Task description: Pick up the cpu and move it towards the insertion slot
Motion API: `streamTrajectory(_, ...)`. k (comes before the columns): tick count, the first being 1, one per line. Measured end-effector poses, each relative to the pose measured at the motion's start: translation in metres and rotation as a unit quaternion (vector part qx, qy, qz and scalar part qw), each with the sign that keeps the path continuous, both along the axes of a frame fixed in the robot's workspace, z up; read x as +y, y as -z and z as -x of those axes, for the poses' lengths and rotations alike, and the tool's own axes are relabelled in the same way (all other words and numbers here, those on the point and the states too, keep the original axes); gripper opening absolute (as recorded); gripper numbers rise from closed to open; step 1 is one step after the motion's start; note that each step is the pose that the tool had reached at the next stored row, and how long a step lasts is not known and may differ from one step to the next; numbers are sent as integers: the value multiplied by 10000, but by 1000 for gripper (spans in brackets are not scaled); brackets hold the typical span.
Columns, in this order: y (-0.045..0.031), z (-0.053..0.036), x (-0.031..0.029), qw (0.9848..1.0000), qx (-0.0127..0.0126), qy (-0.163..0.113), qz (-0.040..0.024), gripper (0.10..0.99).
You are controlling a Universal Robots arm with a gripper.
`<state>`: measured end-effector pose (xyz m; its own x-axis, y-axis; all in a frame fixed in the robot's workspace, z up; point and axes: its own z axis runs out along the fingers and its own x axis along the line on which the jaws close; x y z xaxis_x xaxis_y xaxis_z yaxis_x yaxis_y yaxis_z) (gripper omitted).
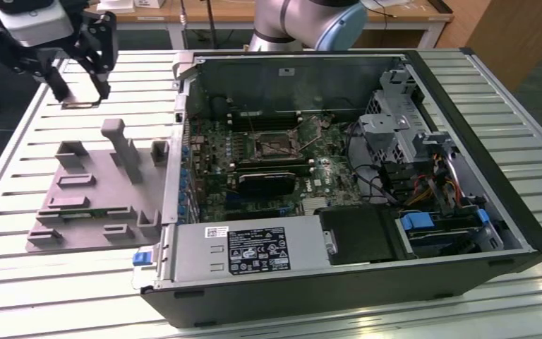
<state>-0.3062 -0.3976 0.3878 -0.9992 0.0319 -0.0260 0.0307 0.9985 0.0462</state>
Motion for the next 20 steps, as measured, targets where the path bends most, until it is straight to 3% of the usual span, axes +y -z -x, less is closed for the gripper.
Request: streamTrajectory(20, 0, -866, 0, 10000, 11, 0, 0, 537)
